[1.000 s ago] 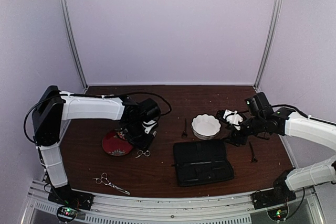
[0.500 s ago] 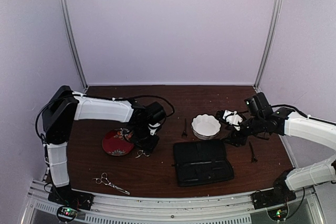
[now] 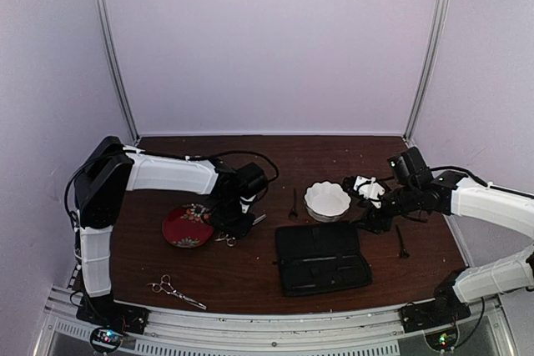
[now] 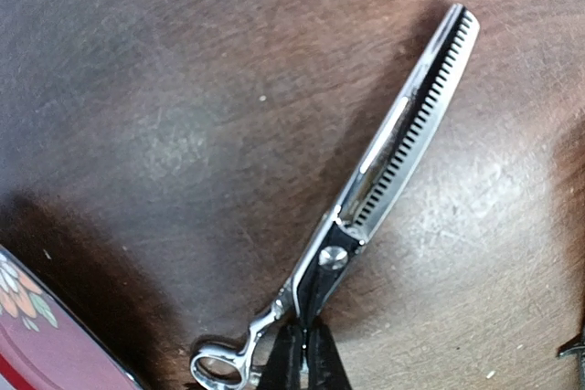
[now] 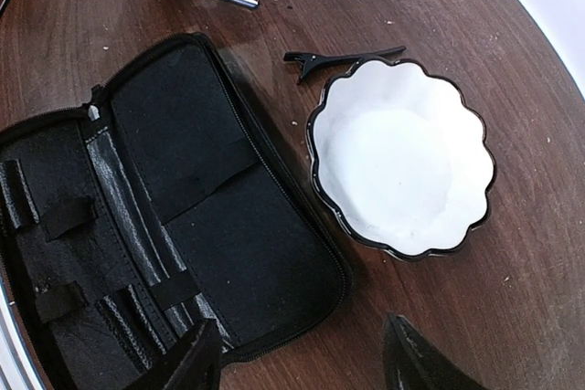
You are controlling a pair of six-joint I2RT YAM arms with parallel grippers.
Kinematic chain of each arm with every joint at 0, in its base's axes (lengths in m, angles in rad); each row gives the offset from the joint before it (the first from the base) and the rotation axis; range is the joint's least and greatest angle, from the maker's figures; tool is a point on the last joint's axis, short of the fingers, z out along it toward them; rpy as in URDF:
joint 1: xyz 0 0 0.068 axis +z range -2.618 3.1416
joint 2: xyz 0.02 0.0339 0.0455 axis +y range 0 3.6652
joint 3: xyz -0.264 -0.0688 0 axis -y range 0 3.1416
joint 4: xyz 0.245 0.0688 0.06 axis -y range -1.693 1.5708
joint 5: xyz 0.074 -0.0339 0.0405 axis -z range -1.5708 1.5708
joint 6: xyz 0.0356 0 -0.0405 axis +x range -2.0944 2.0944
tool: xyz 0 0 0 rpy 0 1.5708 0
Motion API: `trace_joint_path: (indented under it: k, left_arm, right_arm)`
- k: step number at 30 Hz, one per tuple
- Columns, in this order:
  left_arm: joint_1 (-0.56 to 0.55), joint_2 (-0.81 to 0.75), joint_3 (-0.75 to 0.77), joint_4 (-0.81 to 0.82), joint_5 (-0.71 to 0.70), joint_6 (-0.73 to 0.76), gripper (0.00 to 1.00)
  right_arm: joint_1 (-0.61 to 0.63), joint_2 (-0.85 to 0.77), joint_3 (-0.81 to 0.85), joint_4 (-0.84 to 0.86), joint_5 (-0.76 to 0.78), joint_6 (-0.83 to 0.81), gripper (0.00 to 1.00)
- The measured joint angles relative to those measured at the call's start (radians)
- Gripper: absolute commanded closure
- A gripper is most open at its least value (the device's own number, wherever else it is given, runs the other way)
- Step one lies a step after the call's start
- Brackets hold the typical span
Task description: Sort the hair-cutting tools
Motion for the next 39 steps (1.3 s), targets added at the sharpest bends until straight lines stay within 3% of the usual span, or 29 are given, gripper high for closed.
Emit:
trace_joint_path:
  k: [16,28,34,39]
  left_arm:
    - [-0.087,-0.101,-0.048,-0.010,-0.109,0.167,1.00]
    - [-0.209,-0.102,0.113,-0.030,-0.043,0.283,1.00]
    - [-0.208,-0.011,0.216,-0.063,-0.017,0.303,1.00]
    - [-0.208,0.080,0.303,-0.131,-0.016,0.315,1.00]
  right_arm:
    - [-0.067,0.034,0.003,-0.001,0.002,0.046,0.40]
    - [-0.131,0.138,0.034,0.002,0.076,0.093,0.42]
    - [-0.141,0.191,0.042,-0.001,0.097,0.101,0.54]
    - [-0.143,0.234,0.045,-0.006,0.112,0.100,0.57]
